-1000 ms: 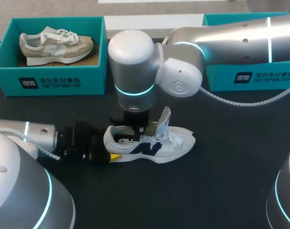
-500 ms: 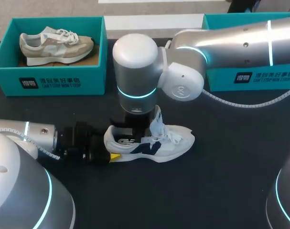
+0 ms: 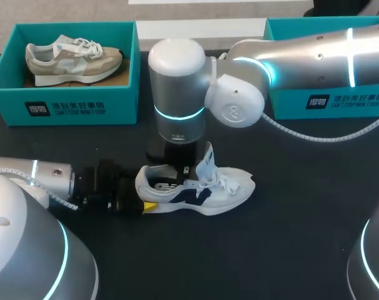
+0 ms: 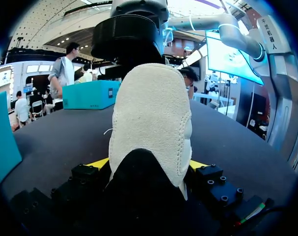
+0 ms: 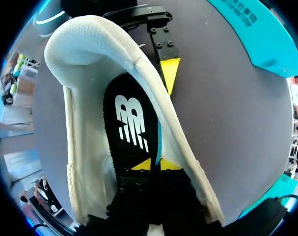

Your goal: Take the shoe out of the shoebox, open the shoe tongue, remove and reinsert the insole, then place the shoe into the shoebox

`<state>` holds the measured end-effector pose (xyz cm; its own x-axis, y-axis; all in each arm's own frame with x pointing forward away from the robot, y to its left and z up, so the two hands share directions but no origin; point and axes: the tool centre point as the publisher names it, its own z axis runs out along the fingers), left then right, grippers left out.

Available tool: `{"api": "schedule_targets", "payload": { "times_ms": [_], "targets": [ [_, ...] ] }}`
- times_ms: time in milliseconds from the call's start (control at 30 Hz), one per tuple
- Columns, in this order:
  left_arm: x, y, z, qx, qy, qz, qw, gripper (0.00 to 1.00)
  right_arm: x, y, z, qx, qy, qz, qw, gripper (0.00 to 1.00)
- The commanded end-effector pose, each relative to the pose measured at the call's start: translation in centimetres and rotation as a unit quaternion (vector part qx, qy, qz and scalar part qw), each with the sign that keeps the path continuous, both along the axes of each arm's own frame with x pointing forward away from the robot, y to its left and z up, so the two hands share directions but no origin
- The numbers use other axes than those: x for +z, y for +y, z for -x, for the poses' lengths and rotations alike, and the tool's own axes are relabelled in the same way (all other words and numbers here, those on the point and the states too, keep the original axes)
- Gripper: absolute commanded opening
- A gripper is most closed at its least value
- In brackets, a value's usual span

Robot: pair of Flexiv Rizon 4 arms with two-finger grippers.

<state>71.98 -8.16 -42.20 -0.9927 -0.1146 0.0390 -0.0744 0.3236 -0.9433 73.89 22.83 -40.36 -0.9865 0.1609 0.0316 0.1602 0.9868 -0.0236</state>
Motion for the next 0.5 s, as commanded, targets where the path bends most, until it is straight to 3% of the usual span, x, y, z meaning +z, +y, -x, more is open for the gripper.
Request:
{"api": "schedule_targets", "payload": {
  "times_ms": [33, 500],
  "targets": [
    [-0.3, 0.0, -0.1, 0.002, 0.0, 0.0, 1.0, 0.0, 0.0, -0.8, 2.7, -0.011, -0.016, 0.003, 1.0, 0.0],
    [-0.3, 0.0, -0.1, 0.002, 0.0, 0.0, 1.0, 0.0, 7.5, -3.2, 1.2, -0.029, -0.097, 0.021, 0.995, 0.0]
  ]
}}
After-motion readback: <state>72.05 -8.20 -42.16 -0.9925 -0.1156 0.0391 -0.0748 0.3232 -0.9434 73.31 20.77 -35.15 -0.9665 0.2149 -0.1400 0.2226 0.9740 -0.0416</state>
